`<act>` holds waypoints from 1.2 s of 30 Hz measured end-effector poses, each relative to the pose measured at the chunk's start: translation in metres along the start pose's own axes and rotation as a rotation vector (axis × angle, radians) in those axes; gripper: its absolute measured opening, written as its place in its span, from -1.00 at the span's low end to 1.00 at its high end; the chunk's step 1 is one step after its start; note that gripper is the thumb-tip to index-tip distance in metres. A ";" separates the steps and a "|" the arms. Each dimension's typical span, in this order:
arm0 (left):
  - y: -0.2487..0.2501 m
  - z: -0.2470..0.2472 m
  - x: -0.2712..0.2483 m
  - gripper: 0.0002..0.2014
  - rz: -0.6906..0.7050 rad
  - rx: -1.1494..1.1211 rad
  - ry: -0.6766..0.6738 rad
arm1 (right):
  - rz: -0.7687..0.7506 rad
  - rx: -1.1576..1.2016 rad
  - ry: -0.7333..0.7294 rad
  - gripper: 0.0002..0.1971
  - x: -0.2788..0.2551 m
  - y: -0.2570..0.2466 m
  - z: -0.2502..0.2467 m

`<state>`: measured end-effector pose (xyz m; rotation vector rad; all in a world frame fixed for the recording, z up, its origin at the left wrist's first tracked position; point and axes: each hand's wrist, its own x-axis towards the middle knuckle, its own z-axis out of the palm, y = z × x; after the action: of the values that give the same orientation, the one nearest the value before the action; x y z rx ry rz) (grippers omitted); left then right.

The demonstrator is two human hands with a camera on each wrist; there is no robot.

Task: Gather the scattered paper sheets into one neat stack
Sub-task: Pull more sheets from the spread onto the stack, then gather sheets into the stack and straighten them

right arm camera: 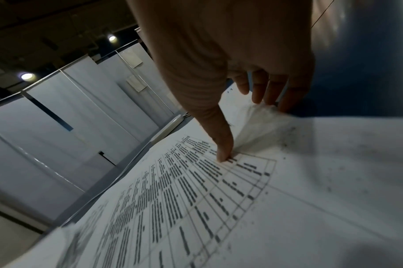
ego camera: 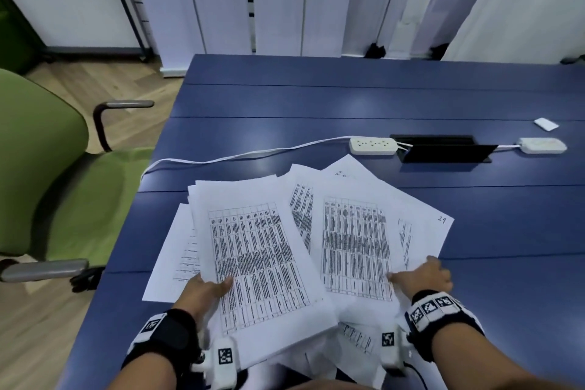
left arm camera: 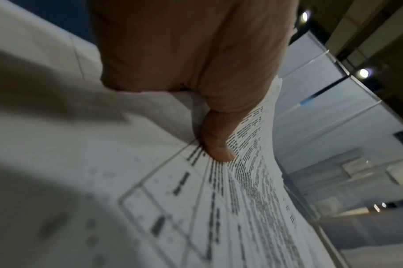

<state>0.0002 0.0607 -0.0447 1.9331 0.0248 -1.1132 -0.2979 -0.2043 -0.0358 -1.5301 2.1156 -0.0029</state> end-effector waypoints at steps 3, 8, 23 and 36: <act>-0.001 0.016 0.000 -0.51 0.029 0.035 -0.015 | 0.038 0.136 -0.083 0.11 0.014 -0.002 -0.002; 0.003 0.029 -0.007 -0.72 0.067 0.029 -0.030 | 0.002 0.371 -0.184 -0.13 0.024 -0.002 -0.002; -0.013 0.040 -0.005 -0.39 0.124 -0.040 -0.079 | -0.255 0.450 0.033 -0.80 0.026 -0.018 -0.049; -0.022 0.040 -0.005 -0.29 0.227 -0.104 -0.083 | -0.690 0.844 0.505 -0.92 -0.023 -0.079 -0.194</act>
<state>-0.0391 0.0484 -0.0638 1.7478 -0.1746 -1.0191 -0.3032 -0.2692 0.1649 -1.6724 1.4215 -1.4420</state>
